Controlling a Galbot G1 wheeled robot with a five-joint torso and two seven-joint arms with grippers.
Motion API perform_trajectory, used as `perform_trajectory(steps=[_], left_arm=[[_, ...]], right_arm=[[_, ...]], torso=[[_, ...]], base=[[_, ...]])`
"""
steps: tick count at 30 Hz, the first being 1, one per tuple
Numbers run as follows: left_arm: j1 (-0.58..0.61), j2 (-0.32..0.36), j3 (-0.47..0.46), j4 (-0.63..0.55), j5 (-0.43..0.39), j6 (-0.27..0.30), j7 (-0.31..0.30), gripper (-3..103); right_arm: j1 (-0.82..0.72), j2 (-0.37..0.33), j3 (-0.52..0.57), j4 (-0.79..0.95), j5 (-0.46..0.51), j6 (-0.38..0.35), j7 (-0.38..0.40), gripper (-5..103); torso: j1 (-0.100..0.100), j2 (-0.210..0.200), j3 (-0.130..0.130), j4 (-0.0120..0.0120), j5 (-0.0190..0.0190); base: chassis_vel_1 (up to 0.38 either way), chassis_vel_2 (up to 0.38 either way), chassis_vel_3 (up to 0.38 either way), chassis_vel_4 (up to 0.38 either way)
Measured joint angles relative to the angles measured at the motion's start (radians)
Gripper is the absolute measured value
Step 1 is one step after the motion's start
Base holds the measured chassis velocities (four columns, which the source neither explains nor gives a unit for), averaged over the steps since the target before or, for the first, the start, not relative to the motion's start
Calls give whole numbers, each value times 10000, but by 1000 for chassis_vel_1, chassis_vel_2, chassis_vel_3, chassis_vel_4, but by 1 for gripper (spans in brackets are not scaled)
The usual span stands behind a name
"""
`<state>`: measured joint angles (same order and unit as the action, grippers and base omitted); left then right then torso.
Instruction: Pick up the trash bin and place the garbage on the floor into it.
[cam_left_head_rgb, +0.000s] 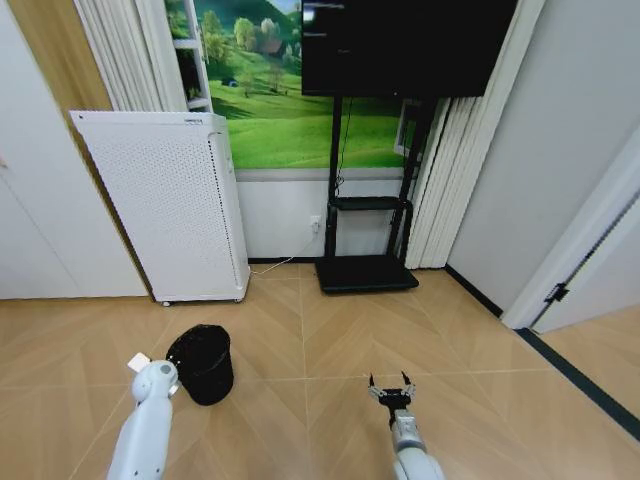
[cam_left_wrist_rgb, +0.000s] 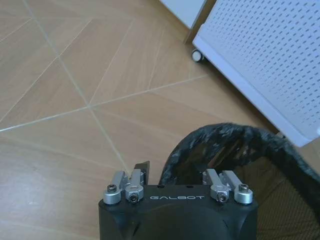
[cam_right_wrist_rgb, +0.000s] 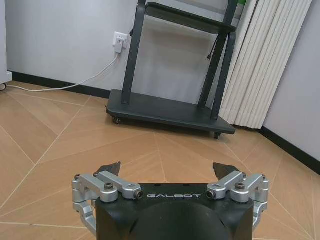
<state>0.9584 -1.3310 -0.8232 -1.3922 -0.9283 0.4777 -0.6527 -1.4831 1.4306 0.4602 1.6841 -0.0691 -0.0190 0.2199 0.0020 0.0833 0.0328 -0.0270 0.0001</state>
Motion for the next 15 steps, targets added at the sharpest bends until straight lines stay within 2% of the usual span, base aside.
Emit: perform_trajectory(steps=[1, 2, 4, 5, 7, 8, 10, 11, 12, 13, 15], left_arm=[[0, 0, 0, 0, 0, 0, 0, 51], [3, -1, 10, -24, 170, -158, 252, 51], [61, -4, 32, -186, 848, -696, 980, 61], [61, -4, 32, -186, 848, -696, 980, 61], [318, 7, 59, -757, 2034, -1303, 2028, 72], [318, 7, 59, -757, 2034, -1303, 2028, 72], [663, 31, 116, -1514, 3197, -1857, 2778, 84], [663, 31, 116, -1514, 3197, -1857, 2778, 84], [1069, 52, 162, -2151, 3926, -2095, 3409, 93], [1444, 65, 224, -2705, 4421, -2202, 3930, 93], [1627, 69, 260, -2955, 4598, -2242, 4149, 97]], right_arm=[[0, 0, 0, 0, 0, 0, 0, 100], [1, 2, -5, 0, 0, 2, 0, 100], [15, 19, -12, -1, 0, 2, 1, 100], [15, 19, -12, -1, 0, 2, 1, 100], [37, 43, -16, 27, 6, -108, 10, 100], [37, 43, -16, 27, 6, -108, 10, 100], [41, 51, -19, 120, 31, -307, 29, 100], [41, 51, -19, 120, 31, -307, 29, 100], [43, 57, -17, 179, 43, -325, 75, 100], [44, 65, -4, 233, 74, -302, 112, 100], [49, 69, 5, 261, 111, -273, 129, 100]], torso=[[0, 0, 0, 0, 0], [0, 0, 0, 0, 0], [0, 0, 1, -1, -2], [0, 0, 1, -1, -2], [0, 0, 0, 0, 0], [0, 0, 0, 0, 0], [0, 0, 0, -3, 0], [0, 0, 0, -3, 0], [0, 0, 0, -2, 2], [0, 0, 1, 1, -1], [0, 0, 0, -1, -2]], base=[[0, 0, 0, 0], [0, 0, 0, 0], [0, 0, 0, 0], [0, 0, 0, 0], [0, 0, 0, 0], [0, 0, 0, 0], [0, 0, 0, 0], [0, 0, 0, 0], [0, 0, 0, 0], [0, 0, 0, 0], [0, 0, 0, 0]])
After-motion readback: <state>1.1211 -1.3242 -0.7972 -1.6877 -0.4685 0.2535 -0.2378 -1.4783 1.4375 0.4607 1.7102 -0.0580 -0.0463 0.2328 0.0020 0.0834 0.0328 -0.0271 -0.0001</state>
